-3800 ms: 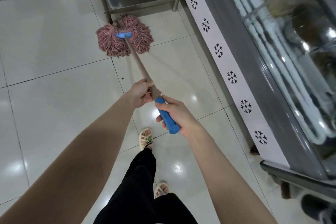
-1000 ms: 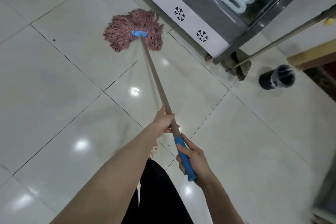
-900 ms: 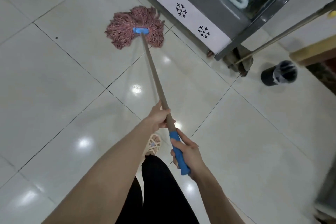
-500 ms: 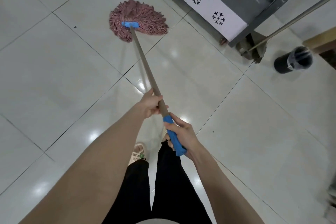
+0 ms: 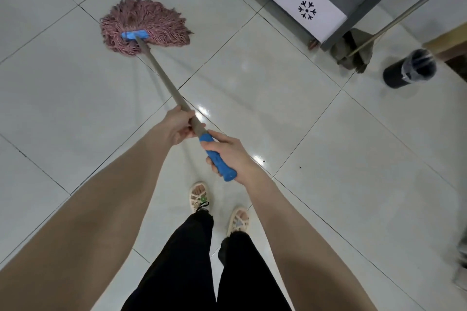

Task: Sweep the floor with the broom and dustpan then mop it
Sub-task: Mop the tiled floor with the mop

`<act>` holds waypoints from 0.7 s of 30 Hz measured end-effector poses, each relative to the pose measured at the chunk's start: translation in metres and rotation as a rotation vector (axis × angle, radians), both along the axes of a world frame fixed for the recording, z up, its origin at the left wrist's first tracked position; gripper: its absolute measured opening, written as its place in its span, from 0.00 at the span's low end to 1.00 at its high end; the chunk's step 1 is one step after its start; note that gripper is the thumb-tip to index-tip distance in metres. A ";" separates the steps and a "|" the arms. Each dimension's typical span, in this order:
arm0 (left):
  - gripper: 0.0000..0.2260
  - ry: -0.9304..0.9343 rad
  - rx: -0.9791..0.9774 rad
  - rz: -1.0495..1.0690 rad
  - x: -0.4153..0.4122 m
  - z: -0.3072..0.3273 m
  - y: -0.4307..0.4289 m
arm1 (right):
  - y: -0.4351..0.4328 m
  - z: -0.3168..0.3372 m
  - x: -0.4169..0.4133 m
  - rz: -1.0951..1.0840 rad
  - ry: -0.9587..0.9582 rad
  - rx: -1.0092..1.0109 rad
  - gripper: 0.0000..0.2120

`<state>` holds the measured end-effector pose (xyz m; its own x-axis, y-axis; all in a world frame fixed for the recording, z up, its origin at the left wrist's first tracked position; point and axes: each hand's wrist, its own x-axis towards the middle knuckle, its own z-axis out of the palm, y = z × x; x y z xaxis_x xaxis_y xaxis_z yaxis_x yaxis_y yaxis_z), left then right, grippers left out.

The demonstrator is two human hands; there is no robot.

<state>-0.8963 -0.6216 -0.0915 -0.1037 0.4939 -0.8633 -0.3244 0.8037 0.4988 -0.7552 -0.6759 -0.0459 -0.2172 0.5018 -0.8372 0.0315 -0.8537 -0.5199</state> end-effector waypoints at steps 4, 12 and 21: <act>0.09 -0.028 0.050 -0.032 0.035 0.001 -0.011 | -0.010 0.006 0.035 -0.037 -0.028 0.003 0.21; 0.09 -0.145 0.085 -0.064 0.141 0.008 -0.077 | -0.085 0.031 0.137 -0.109 -0.061 0.015 0.15; 0.03 -0.207 0.089 -0.231 0.262 0.021 -0.157 | -0.188 0.054 0.241 -0.290 -0.120 0.009 0.16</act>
